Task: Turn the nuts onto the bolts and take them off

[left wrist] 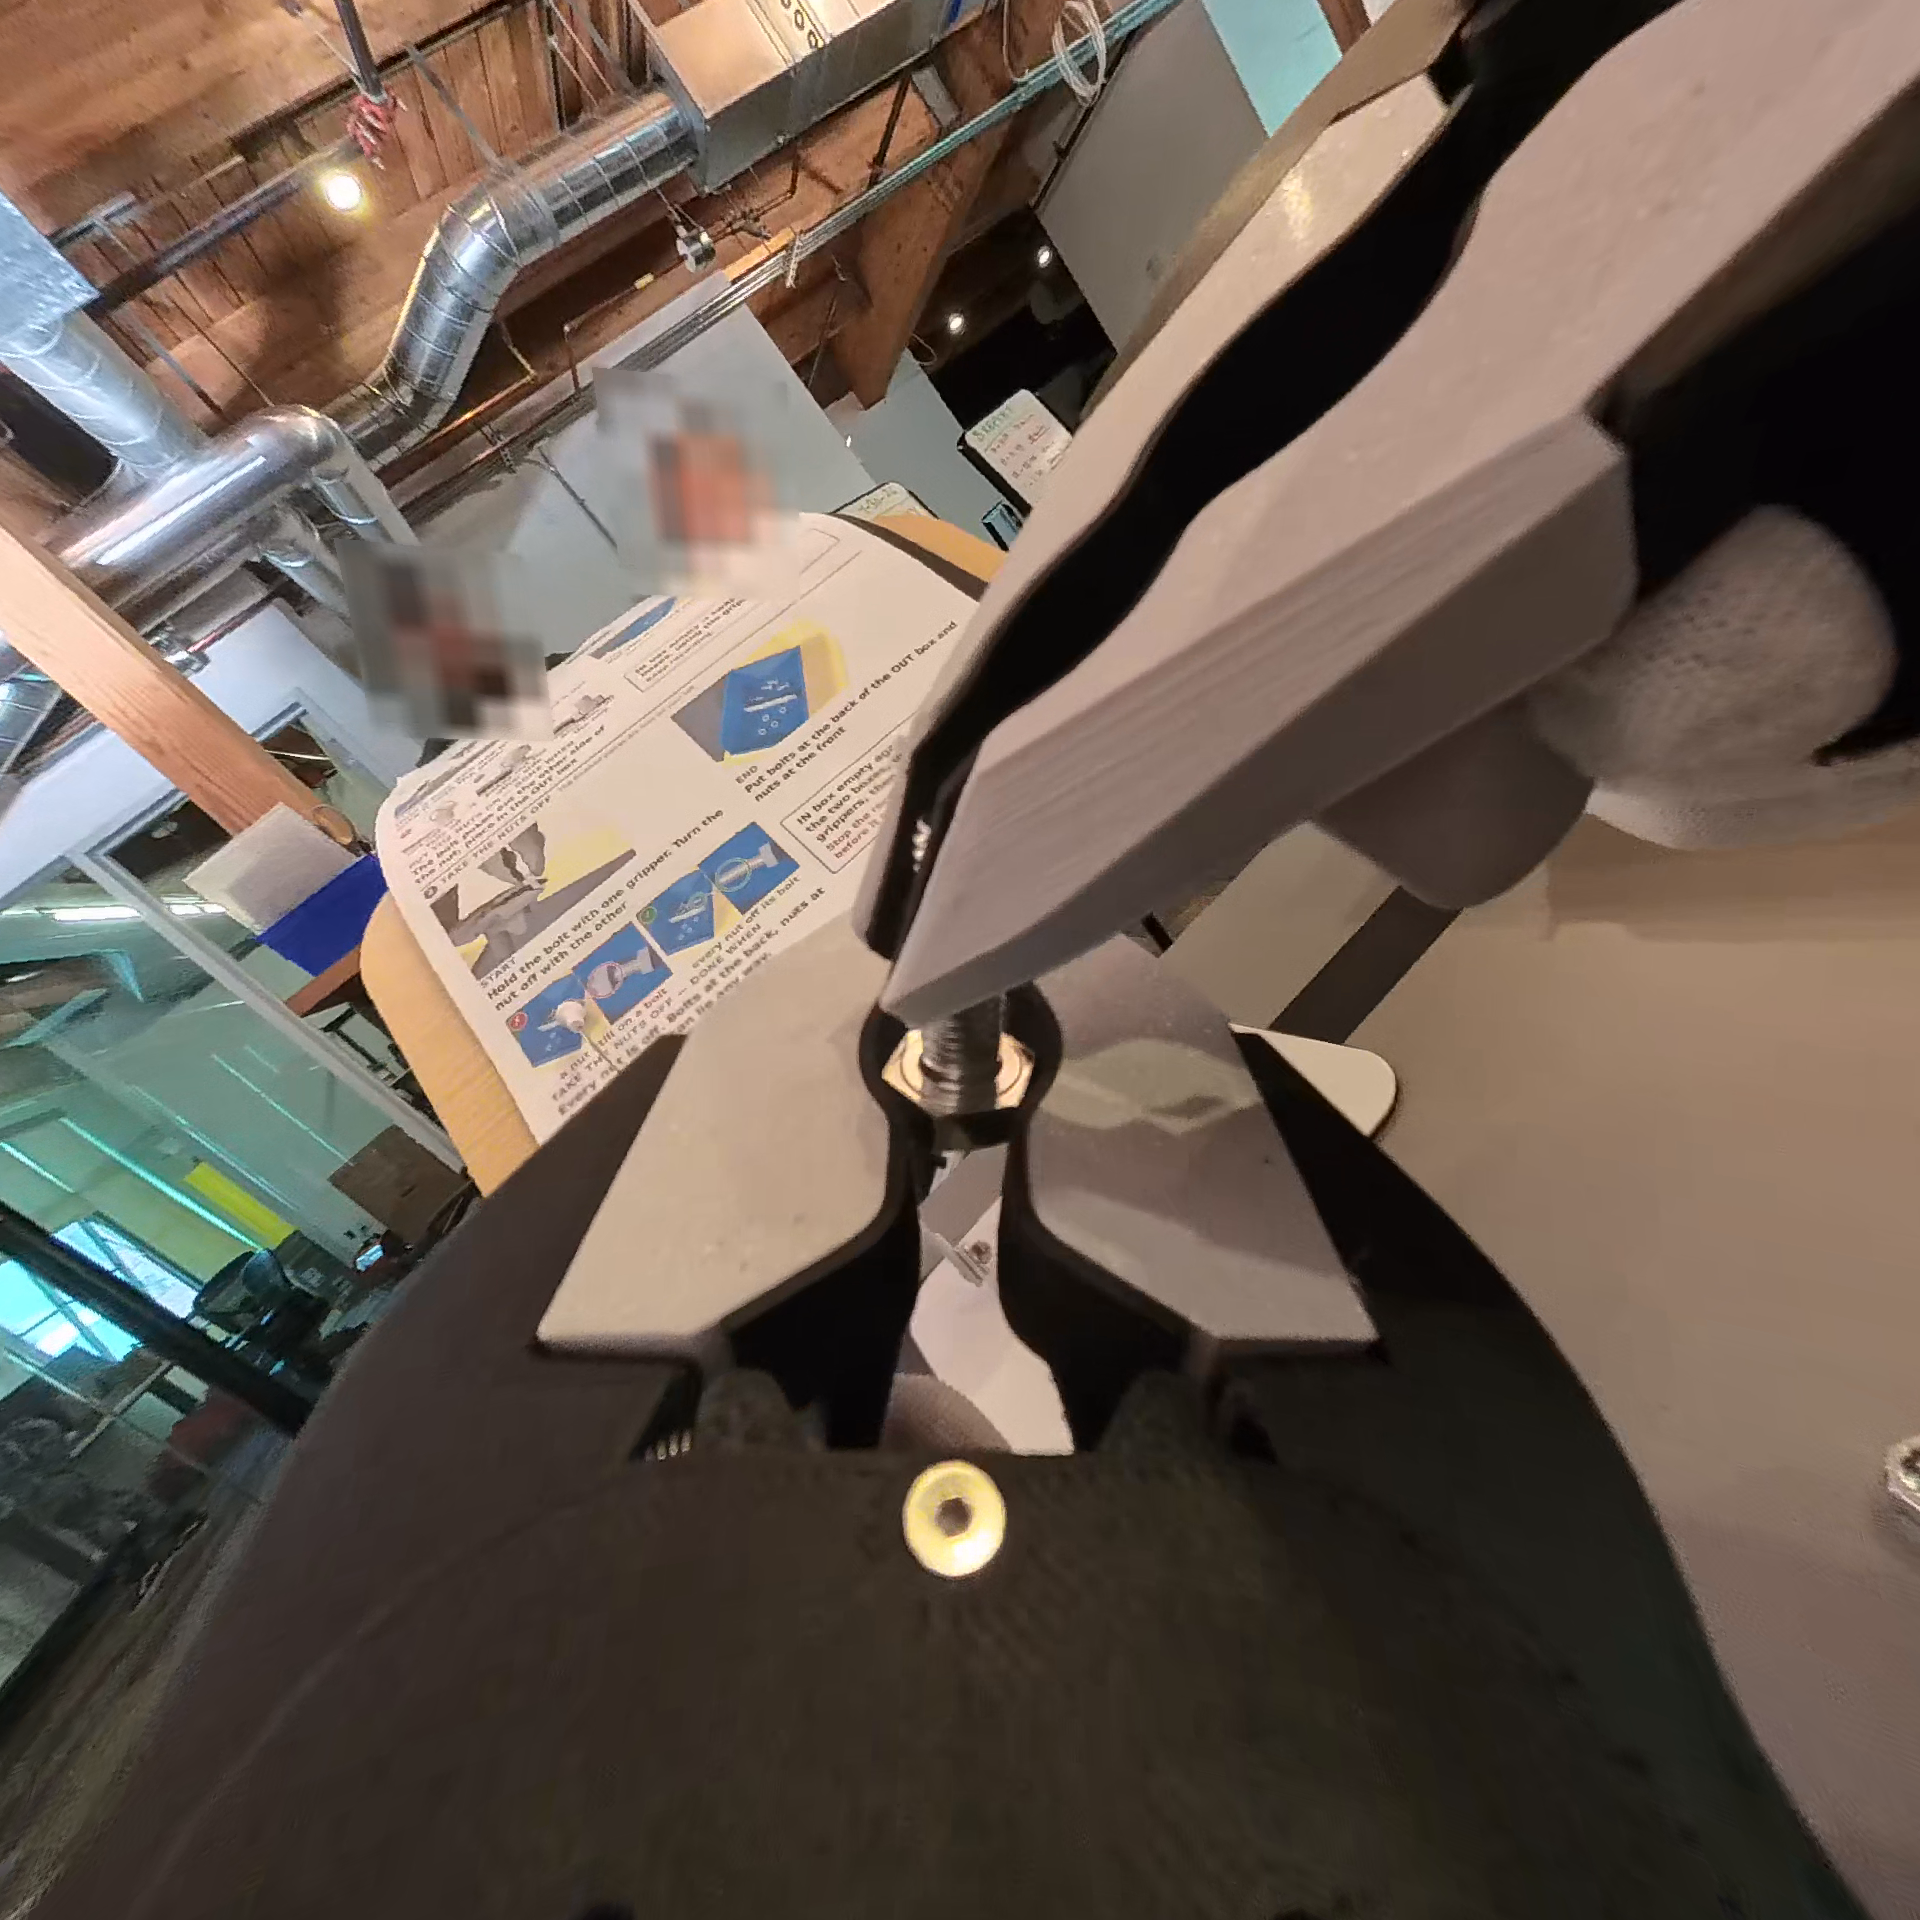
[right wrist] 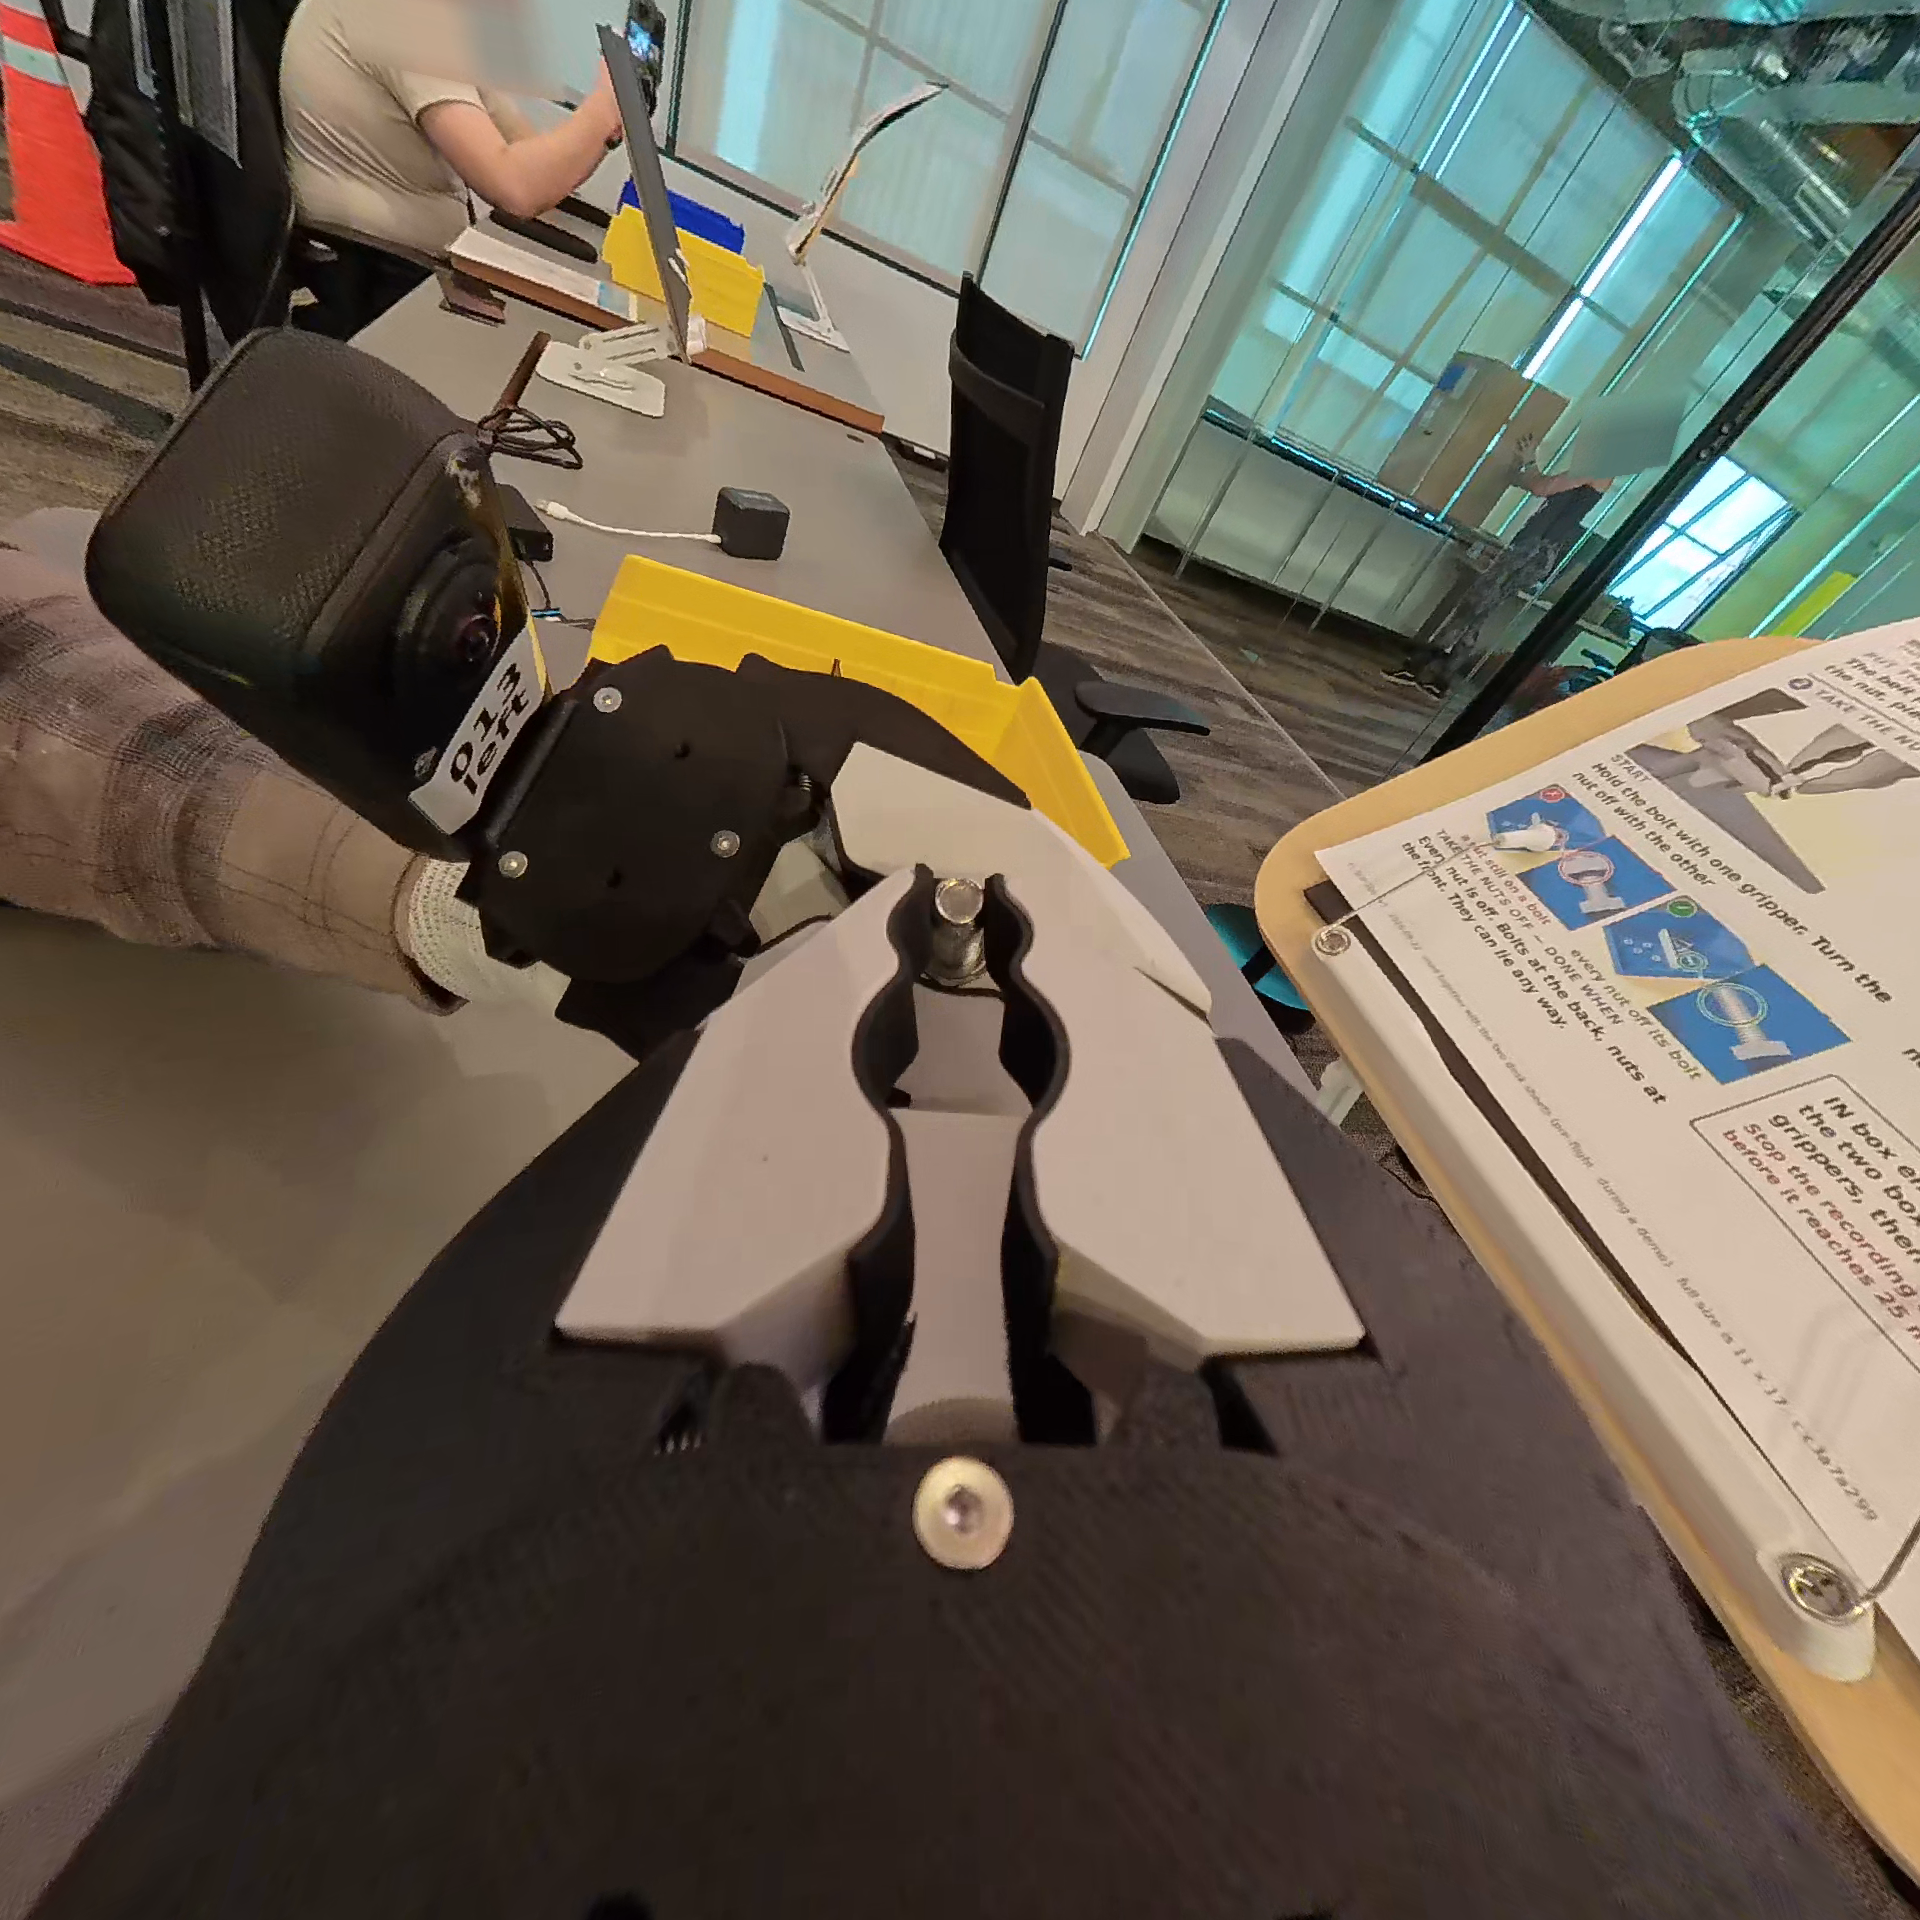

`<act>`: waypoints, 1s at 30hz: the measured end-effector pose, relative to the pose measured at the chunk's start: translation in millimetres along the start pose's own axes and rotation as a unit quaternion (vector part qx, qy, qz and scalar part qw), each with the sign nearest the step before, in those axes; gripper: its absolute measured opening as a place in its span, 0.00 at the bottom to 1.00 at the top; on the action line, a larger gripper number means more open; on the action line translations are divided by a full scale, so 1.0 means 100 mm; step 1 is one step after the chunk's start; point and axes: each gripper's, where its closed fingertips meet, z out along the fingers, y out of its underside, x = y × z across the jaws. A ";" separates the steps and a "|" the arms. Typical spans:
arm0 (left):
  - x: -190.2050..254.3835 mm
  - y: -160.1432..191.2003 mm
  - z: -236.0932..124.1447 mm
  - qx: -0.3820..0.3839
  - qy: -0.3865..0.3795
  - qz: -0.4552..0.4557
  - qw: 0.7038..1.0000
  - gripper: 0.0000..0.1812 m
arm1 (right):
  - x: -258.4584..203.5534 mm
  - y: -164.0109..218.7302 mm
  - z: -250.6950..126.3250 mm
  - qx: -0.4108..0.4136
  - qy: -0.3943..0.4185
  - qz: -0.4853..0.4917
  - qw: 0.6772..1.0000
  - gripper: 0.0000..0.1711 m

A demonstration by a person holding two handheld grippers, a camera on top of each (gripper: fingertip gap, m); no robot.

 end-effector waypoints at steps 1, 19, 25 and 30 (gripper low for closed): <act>0.00 -0.01 0.00 0.001 -0.002 0.005 1.000 0.07 | 0.00 -0.01 0.00 0.000 0.001 -0.002 1.000 0.04; 0.21 -0.15 -0.08 0.030 0.092 0.011 0.995 0.07 | -0.10 -0.06 -0.13 -0.020 -0.022 -0.046 0.999 0.04; 0.22 -0.16 -0.09 0.033 0.094 0.012 0.995 0.06 | -0.12 -0.07 -0.14 -0.018 -0.030 -0.041 0.999 0.04; 0.24 -0.15 -0.09 0.031 0.103 0.001 0.994 0.06 | -0.11 -0.08 -0.14 -0.020 -0.026 -0.040 0.999 0.05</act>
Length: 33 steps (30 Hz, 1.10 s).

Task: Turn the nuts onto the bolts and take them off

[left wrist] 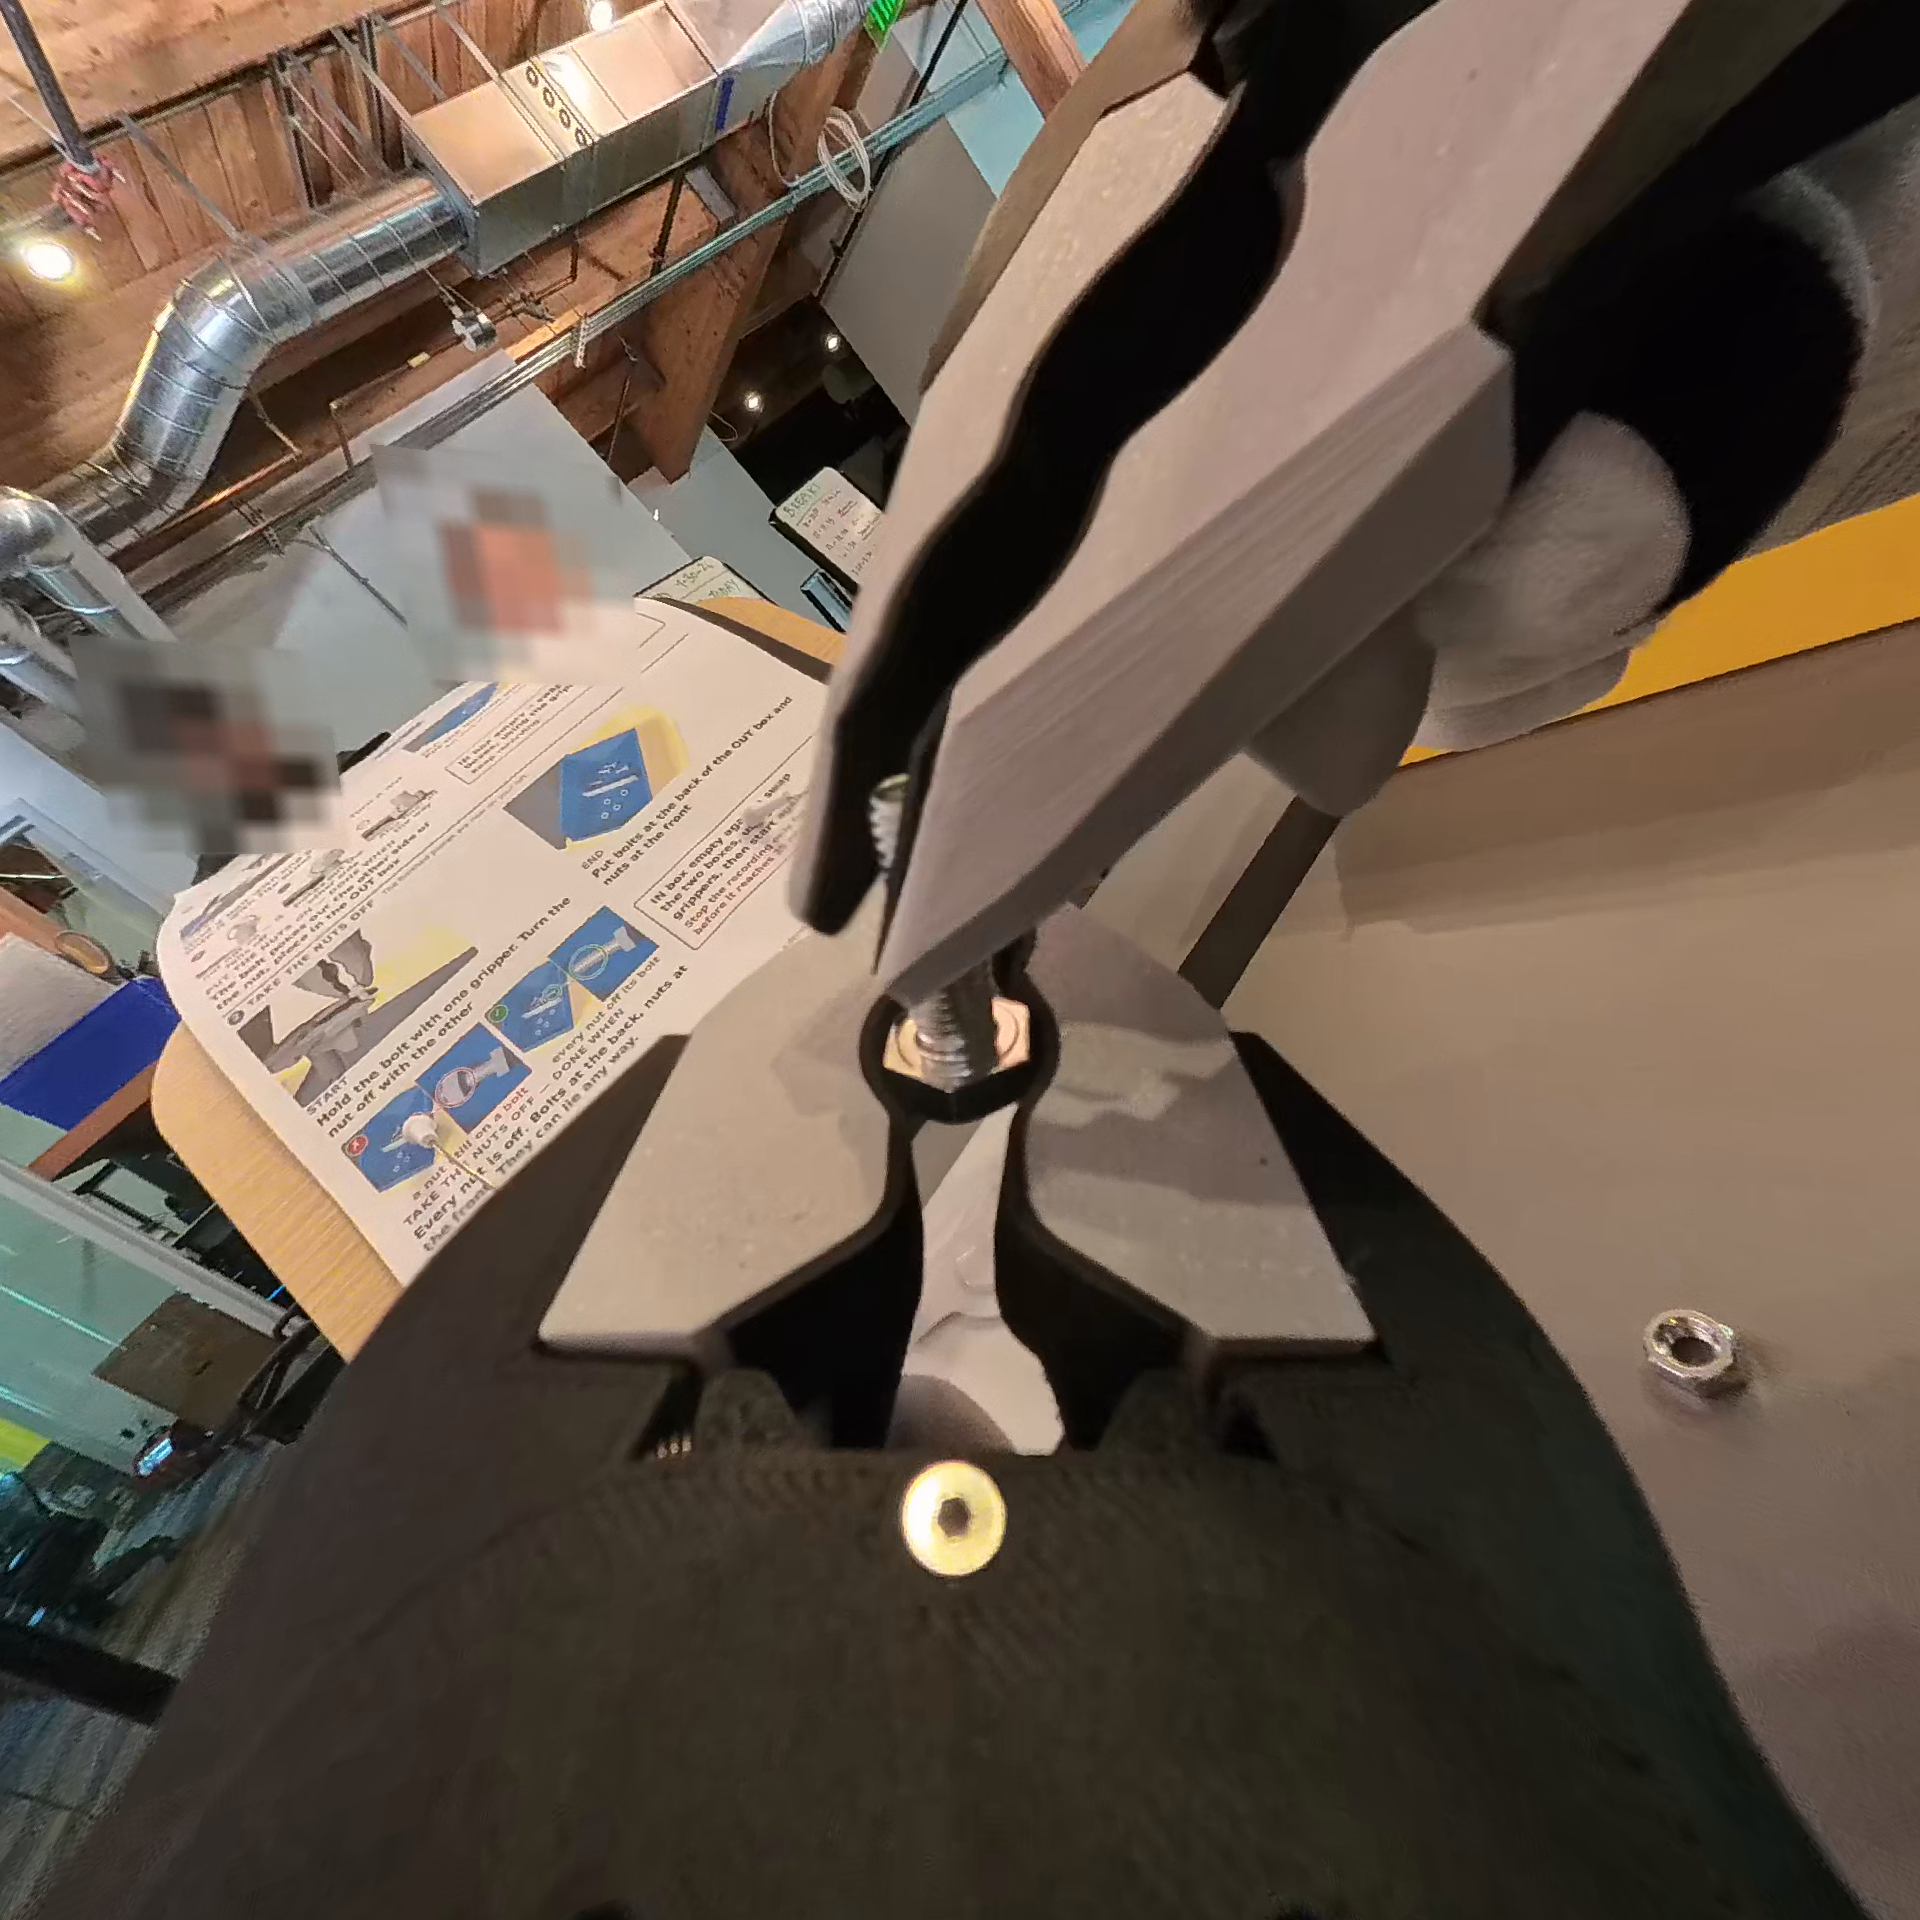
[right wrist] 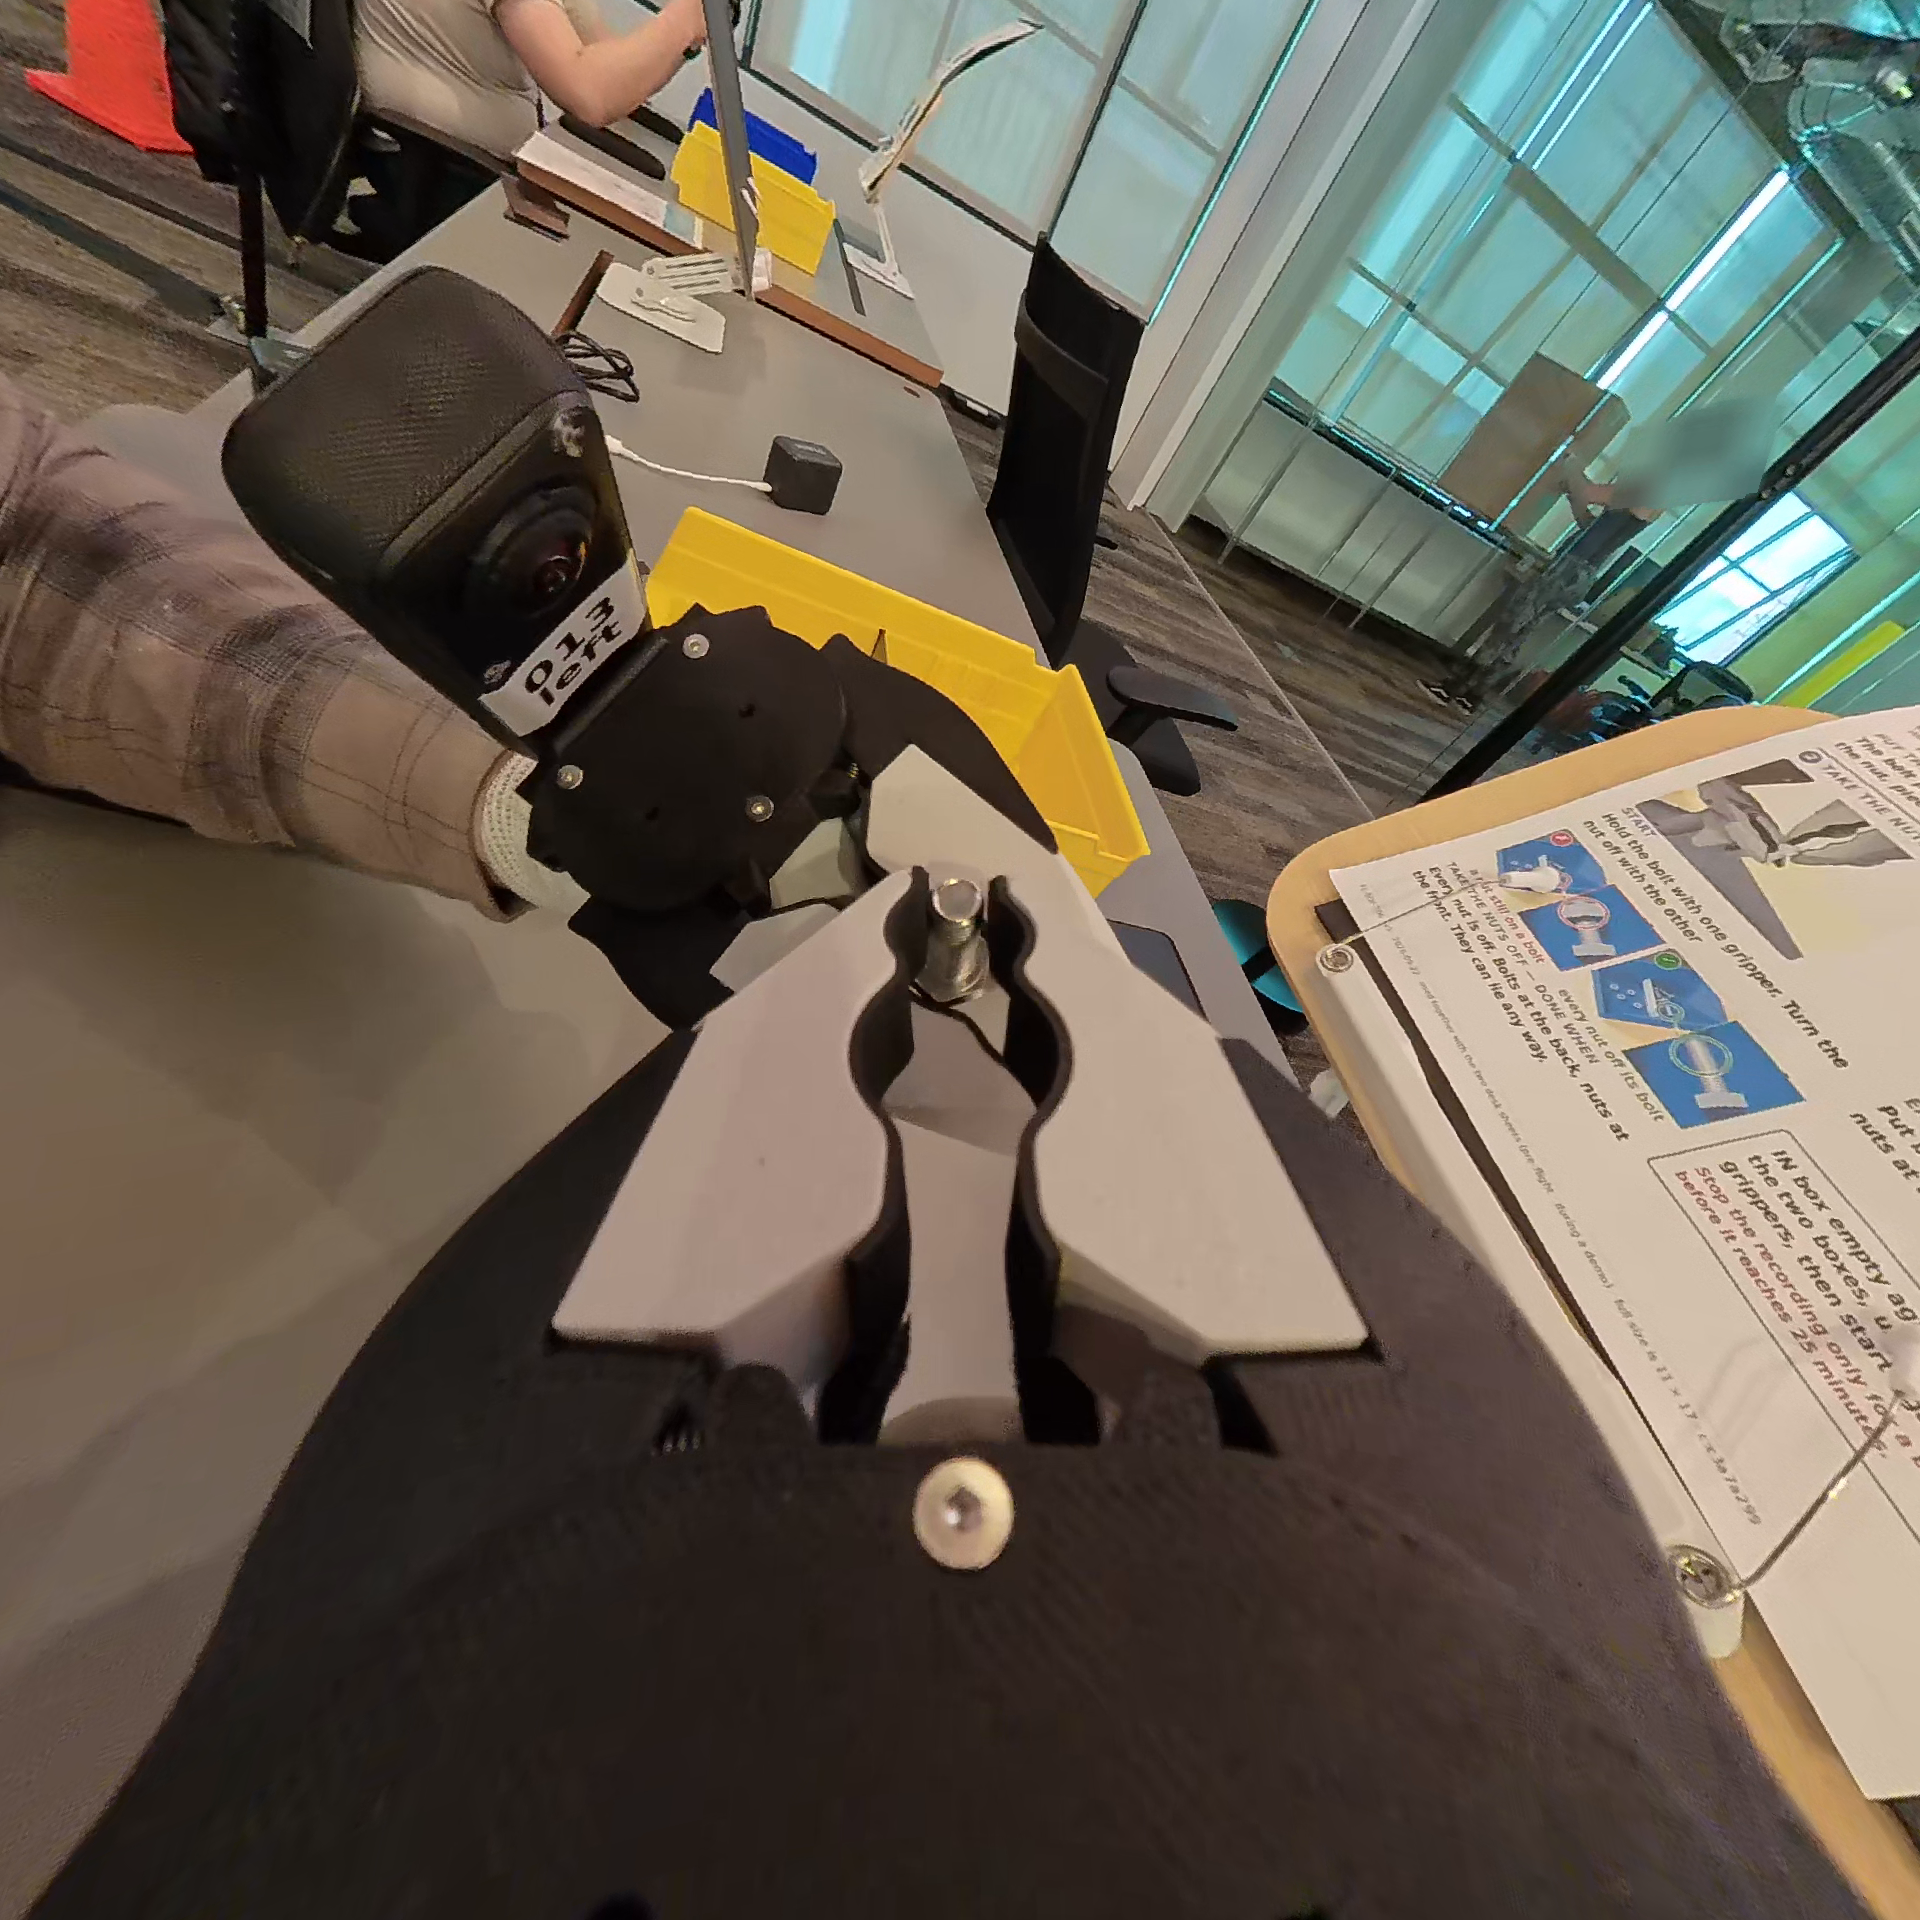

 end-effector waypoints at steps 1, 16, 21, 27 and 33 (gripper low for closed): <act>0.01 0.01 0.00 -0.002 0.002 0.000 1.000 0.06 | 0.02 -0.01 0.00 0.001 0.005 0.000 1.000 0.08; -0.10 0.03 -0.07 0.017 0.156 -0.309 0.938 0.06 | 0.45 -0.21 -0.50 0.025 0.079 0.056 0.995 0.19; -0.11 -0.07 -0.20 0.015 0.208 -0.300 0.931 0.06 | 0.35 0.02 -0.55 -0.068 0.040 0.082 0.993 0.20; -0.08 -0.19 -0.31 0.014 0.249 -0.275 0.929 0.06 | -0.32 0.84 -0.52 -0.281 -0.088 0.055 0.954 0.24; 0.01 -0.11 -0.35 -0.005 0.282 -0.272 0.920 0.06 | -0.64 1.57 -0.46 -0.415 -0.206 -0.001 0.886 0.25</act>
